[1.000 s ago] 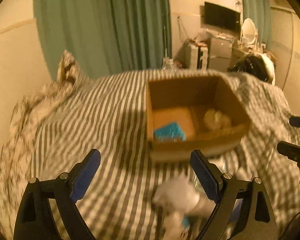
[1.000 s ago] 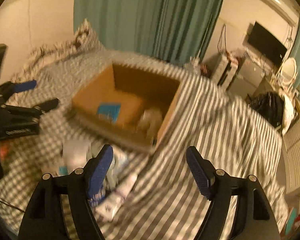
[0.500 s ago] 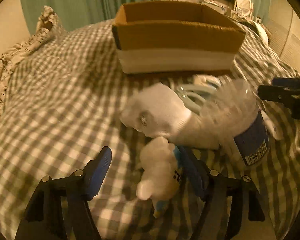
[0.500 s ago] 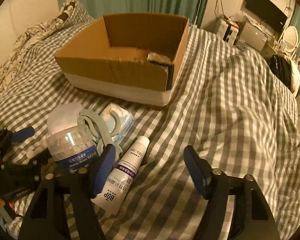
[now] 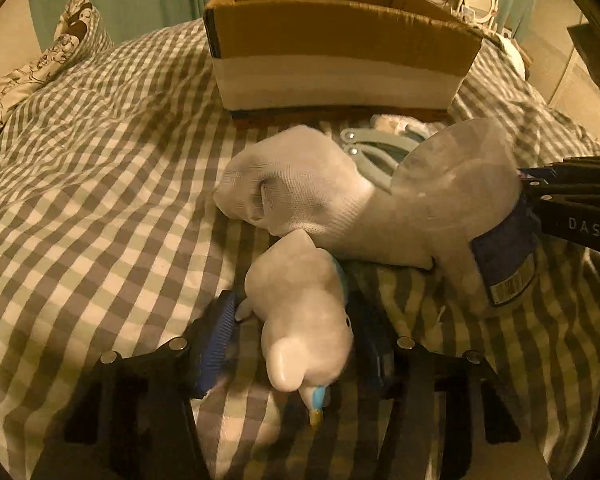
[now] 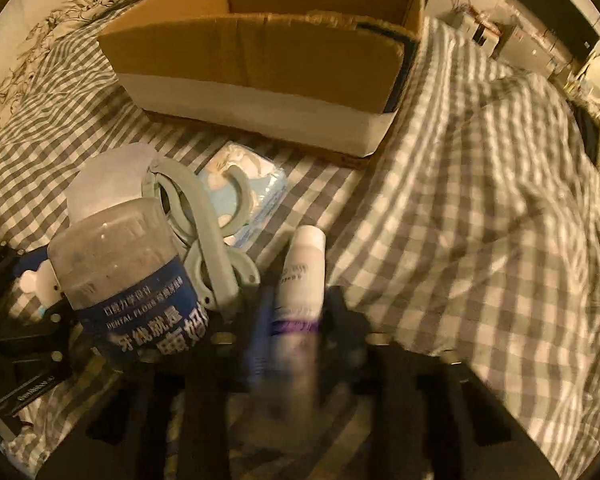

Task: Organize objects
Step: 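Grasp the white plush toy with the left tool while the right tool grasps the toothpaste tube, then release the plush toy into the box with the left tool while the right tool releases the toothpaste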

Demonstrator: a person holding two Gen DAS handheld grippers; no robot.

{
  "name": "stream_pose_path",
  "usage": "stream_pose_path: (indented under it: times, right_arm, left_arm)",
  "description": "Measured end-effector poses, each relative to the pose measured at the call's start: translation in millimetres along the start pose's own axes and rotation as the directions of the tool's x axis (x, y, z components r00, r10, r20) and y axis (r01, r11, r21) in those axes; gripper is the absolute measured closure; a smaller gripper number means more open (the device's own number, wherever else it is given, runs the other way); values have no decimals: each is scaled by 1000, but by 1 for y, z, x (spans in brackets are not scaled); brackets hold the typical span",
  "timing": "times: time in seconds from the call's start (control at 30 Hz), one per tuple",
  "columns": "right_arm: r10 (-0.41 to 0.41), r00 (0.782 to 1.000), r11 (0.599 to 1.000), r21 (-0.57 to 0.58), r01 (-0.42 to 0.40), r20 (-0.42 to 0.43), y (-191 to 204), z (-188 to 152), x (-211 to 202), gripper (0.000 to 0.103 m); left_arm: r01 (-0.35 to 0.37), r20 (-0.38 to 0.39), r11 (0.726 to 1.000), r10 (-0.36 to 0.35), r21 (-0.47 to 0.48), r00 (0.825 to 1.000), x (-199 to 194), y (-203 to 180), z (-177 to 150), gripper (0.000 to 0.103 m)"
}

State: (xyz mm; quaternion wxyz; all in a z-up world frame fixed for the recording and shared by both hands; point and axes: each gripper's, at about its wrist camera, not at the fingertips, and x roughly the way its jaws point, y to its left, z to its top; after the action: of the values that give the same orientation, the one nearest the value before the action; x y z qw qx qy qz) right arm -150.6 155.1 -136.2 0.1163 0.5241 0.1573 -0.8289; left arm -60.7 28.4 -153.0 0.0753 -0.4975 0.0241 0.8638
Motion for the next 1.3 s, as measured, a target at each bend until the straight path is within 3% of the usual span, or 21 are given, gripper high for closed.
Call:
stream_pose_path:
  times: [0.2, 0.4, 0.57, 0.73, 0.93, 1.07, 1.3]
  right_arm:
    - [23, 988, 1000, -23, -20, 152, 3, -5, -48, 84]
    - [21, 967, 999, -49, -9, 255, 0, 7, -100, 84]
    - [22, 936, 999, -50, -4, 351, -3, 27, -148, 84]
    - [30, 892, 999, -27, -19, 452, -12, 64, -188, 84]
    - [41, 870, 999, 10, -52, 491, -27, 106, -195, 84]
    - [54, 873, 997, 28, -77, 484, -36, 138, -175, 84]
    - [93, 896, 991, 51, -127, 435, -43, 181, -108, 84]
  left_arm:
    - [28, 49, 999, -27, -29, 998, -32, 6, 8, 46]
    - [15, 151, 1000, -12, -22, 988, -72, 16, 45, 46]
    - [-14, 297, 1000, 8, 17, 955, -120, 13, 99, 46]
    - [-29, 382, 999, 14, 35, 924, -143, 5, 160, 46]
    - [-17, 404, 999, 4, 30, 915, -126, 3, 214, 46]
    - [5, 382, 999, -17, 33, 924, -92, 6, 243, 46]
    - [-15, 334, 999, 4, 30, 943, -34, 17, 260, 46]
